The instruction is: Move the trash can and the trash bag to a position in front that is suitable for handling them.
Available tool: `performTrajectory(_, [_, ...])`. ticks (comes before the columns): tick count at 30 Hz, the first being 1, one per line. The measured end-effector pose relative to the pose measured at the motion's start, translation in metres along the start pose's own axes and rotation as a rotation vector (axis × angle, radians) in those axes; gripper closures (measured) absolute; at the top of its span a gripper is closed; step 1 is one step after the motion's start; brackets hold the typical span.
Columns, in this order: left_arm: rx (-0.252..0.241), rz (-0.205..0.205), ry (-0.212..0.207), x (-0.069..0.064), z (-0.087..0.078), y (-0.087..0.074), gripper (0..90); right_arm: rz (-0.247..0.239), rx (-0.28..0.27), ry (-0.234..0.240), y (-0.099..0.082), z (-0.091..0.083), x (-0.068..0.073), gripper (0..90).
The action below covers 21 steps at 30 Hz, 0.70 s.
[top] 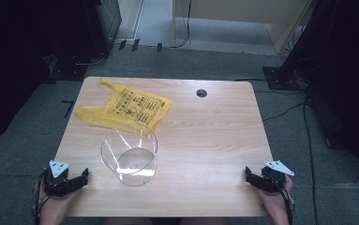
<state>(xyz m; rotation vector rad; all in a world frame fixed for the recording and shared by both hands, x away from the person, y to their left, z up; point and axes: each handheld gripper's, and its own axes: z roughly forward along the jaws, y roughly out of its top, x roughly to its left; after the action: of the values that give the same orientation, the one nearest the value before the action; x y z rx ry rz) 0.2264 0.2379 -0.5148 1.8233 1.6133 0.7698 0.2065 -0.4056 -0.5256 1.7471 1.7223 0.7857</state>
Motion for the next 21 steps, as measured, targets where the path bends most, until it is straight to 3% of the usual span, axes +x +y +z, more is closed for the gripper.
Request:
performTrajectory(1, [0.0,0.0,0.0,0.0,0.0,0.0,14.9,0.011,-0.004,-0.009,0.0,-0.001,0.0,19.1])
performTrajectory(2, [-0.009,-0.04,-0.031,-0.002,-0.002,0.003,15.2,0.011,-0.013,-0.021,0.0,-0.001,0.0,23.0])
performTrajectory(4, [-0.033,-0.063,-0.007,-0.007,-0.004,0.007,28.7,0.002,-0.037,-0.039,-0.001,-0.003,0.002,28.9])
performTrajectory(5, [-0.04,-0.092,-0.029,-0.009,-0.006,0.011,30.6,-0.003,-0.052,-0.047,-0.001,-0.005,0.004,34.2])
performTrajectory(6, [-0.052,-0.106,-0.043,-0.011,-0.008,0.014,32.6,-0.006,-0.071,-0.042,0.0,-0.007,0.006,37.2])
performTrajectory(8, [-0.081,-0.094,-0.04,-0.018,-0.012,0.02,38.1,0.005,-0.102,0.0,0.002,-0.011,0.013,39.1])
performTrajectory(12, [-0.134,-0.117,-0.066,-0.028,-0.016,0.032,49.2,0.006,-0.149,0.016,0.01,-0.017,0.031,42.9])
performTrajectory(14, [-0.145,-0.135,-0.109,-0.032,-0.015,0.038,54.3,0.021,-0.175,0.03,0.012,-0.02,0.039,46.0])
performTrajectory(16, [-0.149,-0.132,-0.151,-0.037,-0.015,0.043,58.4,0.006,-0.208,0.021,0.013,-0.022,0.048,50.9])
performTrajectory(18, [-0.15,-0.096,-0.15,-0.045,-0.015,0.046,61.9,-0.022,-0.24,0.003,0.015,-0.025,0.058,53.3])
performTrajectory(21, [-0.146,-0.063,-0.163,-0.053,-0.014,0.049,65.2,0.006,-0.265,0.068,0.018,-0.027,0.067,53.9])
